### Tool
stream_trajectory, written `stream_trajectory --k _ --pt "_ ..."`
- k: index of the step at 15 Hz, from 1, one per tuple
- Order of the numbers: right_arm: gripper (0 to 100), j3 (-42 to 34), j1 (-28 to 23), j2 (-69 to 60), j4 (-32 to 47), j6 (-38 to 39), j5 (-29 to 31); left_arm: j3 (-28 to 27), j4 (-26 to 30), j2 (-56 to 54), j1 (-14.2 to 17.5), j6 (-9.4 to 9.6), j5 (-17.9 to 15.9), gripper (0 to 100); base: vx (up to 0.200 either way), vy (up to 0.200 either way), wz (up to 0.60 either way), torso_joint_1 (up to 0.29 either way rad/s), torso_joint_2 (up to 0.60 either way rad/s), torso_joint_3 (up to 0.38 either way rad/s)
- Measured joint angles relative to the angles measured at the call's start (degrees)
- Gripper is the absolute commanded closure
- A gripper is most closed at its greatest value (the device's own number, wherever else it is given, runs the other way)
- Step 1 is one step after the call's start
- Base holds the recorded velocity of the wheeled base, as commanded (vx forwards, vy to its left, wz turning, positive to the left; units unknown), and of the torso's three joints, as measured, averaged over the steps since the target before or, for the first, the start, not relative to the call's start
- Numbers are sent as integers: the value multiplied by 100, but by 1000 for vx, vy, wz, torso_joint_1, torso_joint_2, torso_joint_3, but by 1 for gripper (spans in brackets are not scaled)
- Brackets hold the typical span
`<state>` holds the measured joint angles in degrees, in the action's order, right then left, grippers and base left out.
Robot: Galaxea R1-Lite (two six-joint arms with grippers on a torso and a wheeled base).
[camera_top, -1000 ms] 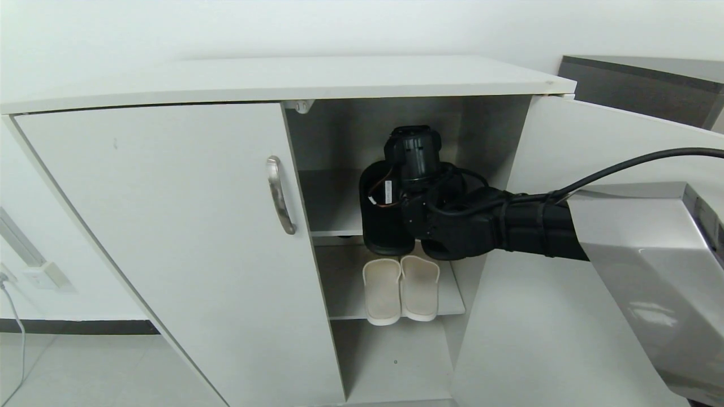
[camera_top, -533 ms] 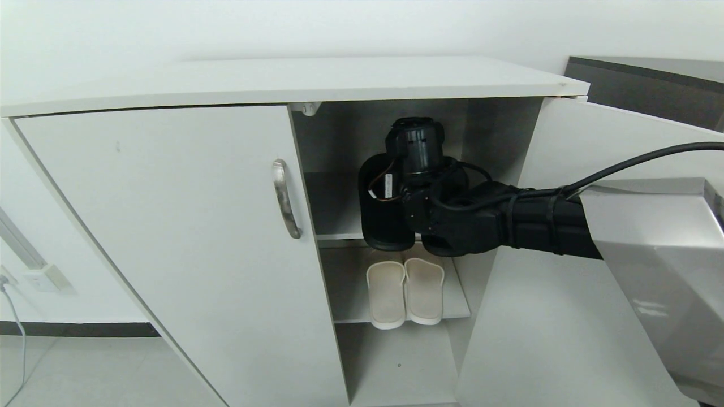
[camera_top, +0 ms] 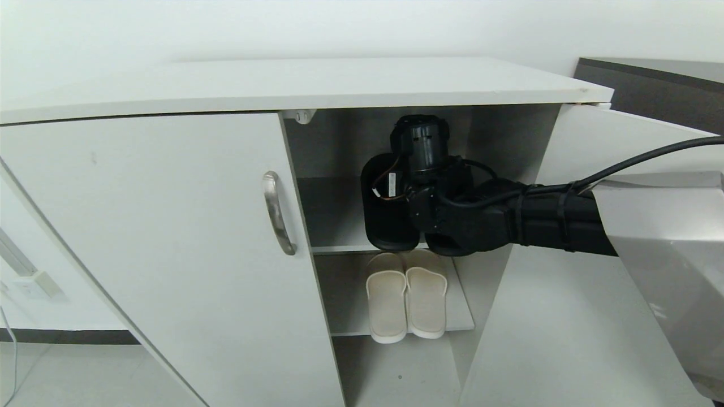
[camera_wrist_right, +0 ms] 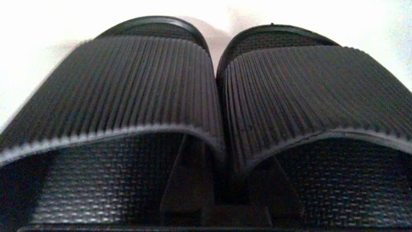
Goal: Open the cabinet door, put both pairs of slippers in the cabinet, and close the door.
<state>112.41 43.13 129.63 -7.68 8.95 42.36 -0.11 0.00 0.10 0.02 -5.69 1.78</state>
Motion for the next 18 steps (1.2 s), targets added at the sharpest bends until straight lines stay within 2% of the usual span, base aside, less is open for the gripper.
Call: stream_trajectory --k 18 --pt "100 -52 17 85 57 -6 -16 1 0 0 0 -5 -4 100 0 0 0 0 0 0"
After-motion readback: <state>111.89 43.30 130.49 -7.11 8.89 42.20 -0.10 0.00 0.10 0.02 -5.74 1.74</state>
